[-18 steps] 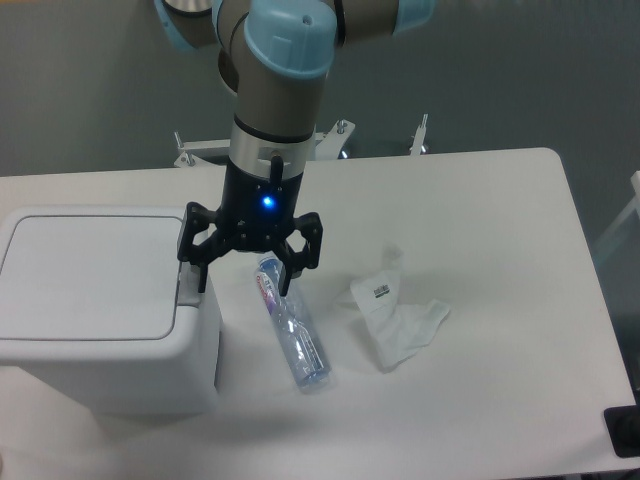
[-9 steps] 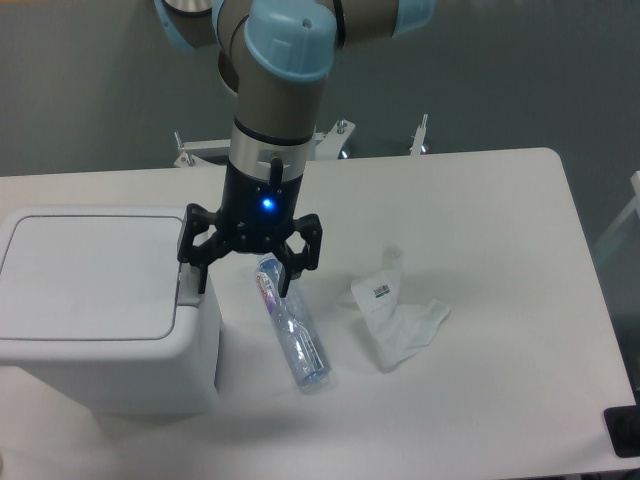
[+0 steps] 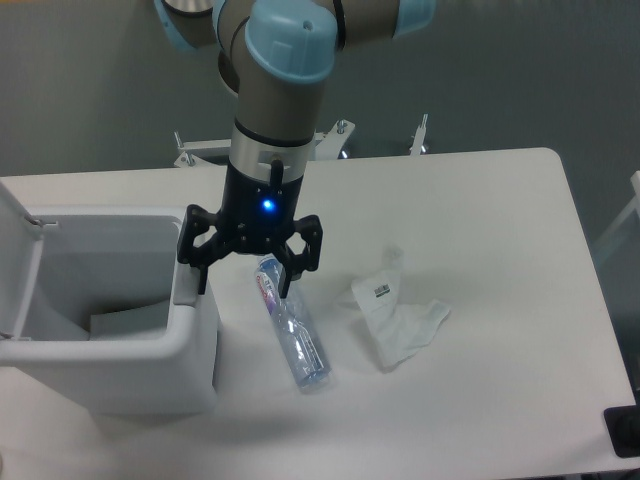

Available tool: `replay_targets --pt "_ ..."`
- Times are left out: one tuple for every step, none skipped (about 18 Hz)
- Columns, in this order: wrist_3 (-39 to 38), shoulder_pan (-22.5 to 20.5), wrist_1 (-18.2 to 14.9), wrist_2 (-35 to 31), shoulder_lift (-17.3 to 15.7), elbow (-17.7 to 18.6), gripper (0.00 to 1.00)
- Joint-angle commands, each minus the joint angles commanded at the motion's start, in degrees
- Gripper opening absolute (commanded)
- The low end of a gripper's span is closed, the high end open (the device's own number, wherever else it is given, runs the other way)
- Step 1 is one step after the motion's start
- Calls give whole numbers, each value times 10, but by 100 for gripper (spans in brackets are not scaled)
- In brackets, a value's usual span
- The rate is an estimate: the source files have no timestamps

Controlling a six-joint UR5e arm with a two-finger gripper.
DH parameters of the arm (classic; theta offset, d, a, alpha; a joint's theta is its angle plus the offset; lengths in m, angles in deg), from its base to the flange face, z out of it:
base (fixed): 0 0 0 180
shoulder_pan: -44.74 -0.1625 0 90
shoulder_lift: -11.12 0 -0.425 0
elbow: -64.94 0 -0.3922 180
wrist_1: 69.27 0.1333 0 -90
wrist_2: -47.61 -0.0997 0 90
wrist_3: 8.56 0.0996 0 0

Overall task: Open the trash can
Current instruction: 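Press the grey button with the gripper until the lid pops open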

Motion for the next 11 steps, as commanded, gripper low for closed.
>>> replay_targets --pt "3 -3 1 0 -4 -5 100" --pt "7 -6 3 -3 -4 -13 100" --pt "15 -20 4 -4 -4 -25 100" --pt "21 -25 4 -4 -4 -29 100" --pt "29 -30 4 -12 -3 -30 100" --pt "46 -39 3 -26 -3 -26 100" --pt "73 -44 1 -46 -3 -25 100" --pt "108 -47 0 -73 -2 -25 100" --pt "143 -47 -5 -101 -2 -24 100" --pt "182 -48 -6 -128 0 -23 100" --pt "197 -50 -5 -142 2 -23 100"
